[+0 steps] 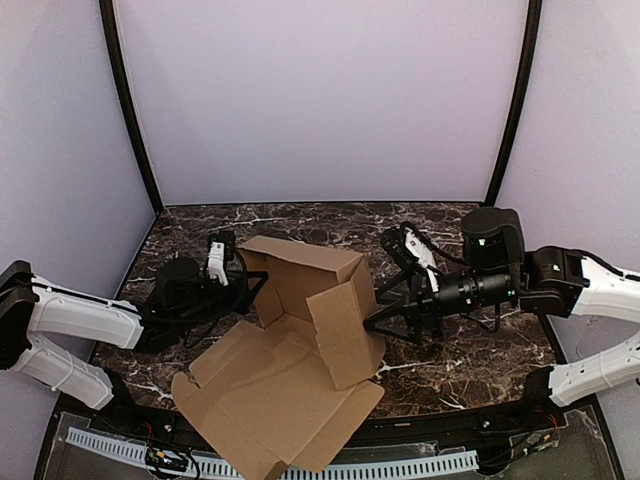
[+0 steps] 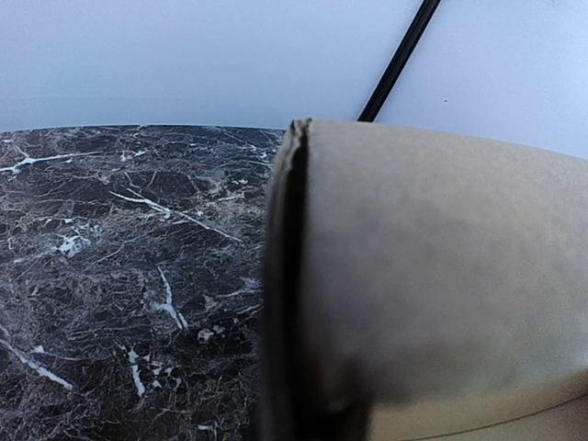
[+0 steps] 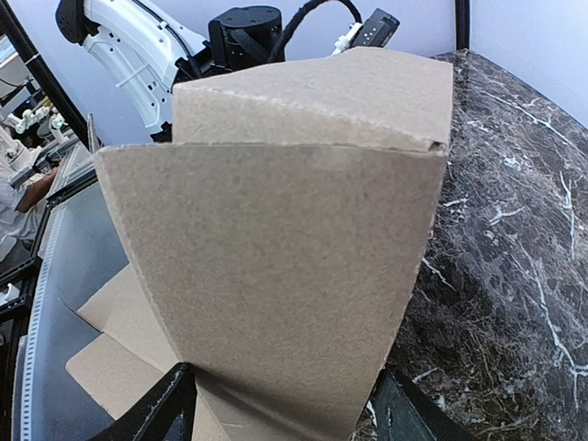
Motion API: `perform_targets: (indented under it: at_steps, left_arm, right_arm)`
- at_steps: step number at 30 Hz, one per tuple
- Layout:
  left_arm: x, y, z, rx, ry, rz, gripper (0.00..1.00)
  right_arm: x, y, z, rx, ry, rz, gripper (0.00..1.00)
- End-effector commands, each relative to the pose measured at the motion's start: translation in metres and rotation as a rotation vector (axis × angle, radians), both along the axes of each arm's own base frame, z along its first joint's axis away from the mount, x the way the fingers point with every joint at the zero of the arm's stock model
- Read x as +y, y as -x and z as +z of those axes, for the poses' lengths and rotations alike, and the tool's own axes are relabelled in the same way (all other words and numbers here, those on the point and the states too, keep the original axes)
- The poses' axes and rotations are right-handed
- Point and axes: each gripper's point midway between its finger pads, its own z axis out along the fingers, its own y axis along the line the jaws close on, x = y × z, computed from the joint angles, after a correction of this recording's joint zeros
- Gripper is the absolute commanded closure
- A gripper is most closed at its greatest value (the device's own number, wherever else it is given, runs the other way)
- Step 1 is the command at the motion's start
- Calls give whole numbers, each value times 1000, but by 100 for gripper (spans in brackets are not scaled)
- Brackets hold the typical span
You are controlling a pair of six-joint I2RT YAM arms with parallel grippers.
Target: Fold the paper box
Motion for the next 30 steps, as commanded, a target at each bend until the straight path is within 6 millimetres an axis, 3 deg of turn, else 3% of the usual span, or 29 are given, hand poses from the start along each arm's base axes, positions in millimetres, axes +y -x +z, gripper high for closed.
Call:
perform_targets:
  at_steps: [1, 11, 24, 30]
  left_arm:
    - [15, -16, 8, -13, -15, 120, 99]
    - [28, -19, -4, -8, -65, 183, 99]
    - [24, -21, -3, -2, -63, 175, 99]
    - [24, -22, -4, 1, -65, 175, 99]
  right_arm:
    - [3, -8, -16, -4, 25, -43, 34]
    - [-9, -28, -42, -56, 91, -158, 33]
    - [-7, -32, -42, -91, 90, -167, 33]
    - [-4, -51, -52, -143, 148, -227, 34]
